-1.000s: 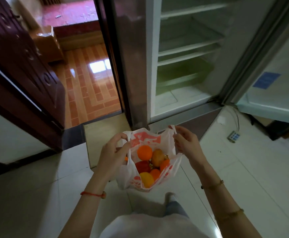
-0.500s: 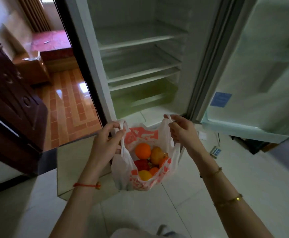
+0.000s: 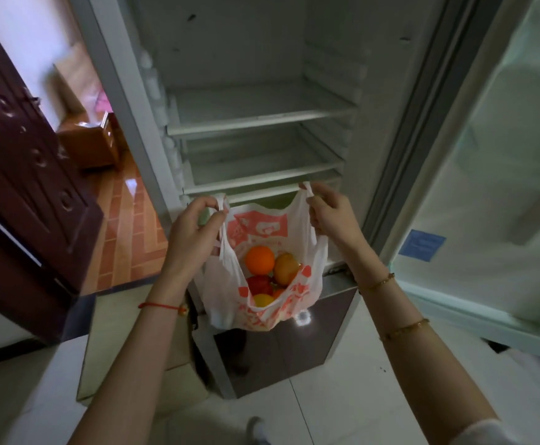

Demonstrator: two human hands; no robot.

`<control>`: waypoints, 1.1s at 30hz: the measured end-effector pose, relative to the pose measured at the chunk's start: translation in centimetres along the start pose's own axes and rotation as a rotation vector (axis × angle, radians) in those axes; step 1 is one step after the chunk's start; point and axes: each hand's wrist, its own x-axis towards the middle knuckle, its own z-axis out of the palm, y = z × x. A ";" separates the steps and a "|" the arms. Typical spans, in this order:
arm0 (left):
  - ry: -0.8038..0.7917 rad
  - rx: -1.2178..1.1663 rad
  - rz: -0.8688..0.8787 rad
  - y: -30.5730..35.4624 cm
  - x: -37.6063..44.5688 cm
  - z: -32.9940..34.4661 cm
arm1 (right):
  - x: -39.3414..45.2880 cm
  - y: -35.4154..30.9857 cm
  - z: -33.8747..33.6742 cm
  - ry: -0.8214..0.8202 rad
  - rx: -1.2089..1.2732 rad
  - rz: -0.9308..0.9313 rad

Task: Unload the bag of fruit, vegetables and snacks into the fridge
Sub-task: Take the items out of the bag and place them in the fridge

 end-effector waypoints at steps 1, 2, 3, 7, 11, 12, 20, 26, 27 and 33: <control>0.009 0.007 0.012 -0.1 0.8 0.2 | 1.0 0.1 0.0 -0.002 0.004 -0.004; 0.013 0.011 0.025 -0.3 1.5 0.3 | 2.0 0.3 0.1 -0.009 0.005 -0.008; 0.013 0.016 0.032 -0.5 2.1 0.4 | 2.8 0.4 0.2 -0.015 0.001 -0.010; -0.009 0.037 0.032 -2.1 3.8 0.9 | 5.3 1.3 0.6 -0.059 -0.026 -0.015; -0.018 0.065 0.037 -3.8 4.2 1.3 | 6.5 2.8 0.8 -0.067 -0.108 -0.028; -0.026 0.078 0.038 -4.2 4.1 1.5 | 6.7 3.4 0.7 -0.074 -0.143 -0.037; -0.055 0.078 -0.008 -5.6 1.7 2.5 | 6.8 6.8 0.4 0.056 -0.556 -0.146; 0.035 0.083 -0.029 -4.5 0.1 4.2 | 6.9 7.9 0.0 0.301 -0.988 -0.394; 0.050 0.085 -0.029 -4.2 -0.1 4.6 | 6.9 7.9 0.0 0.331 -1.008 -0.445; 0.129 0.110 -0.052 -3.5 -0.9 6.7 | 6.4 9.4 -0.5 0.214 -0.961 -0.950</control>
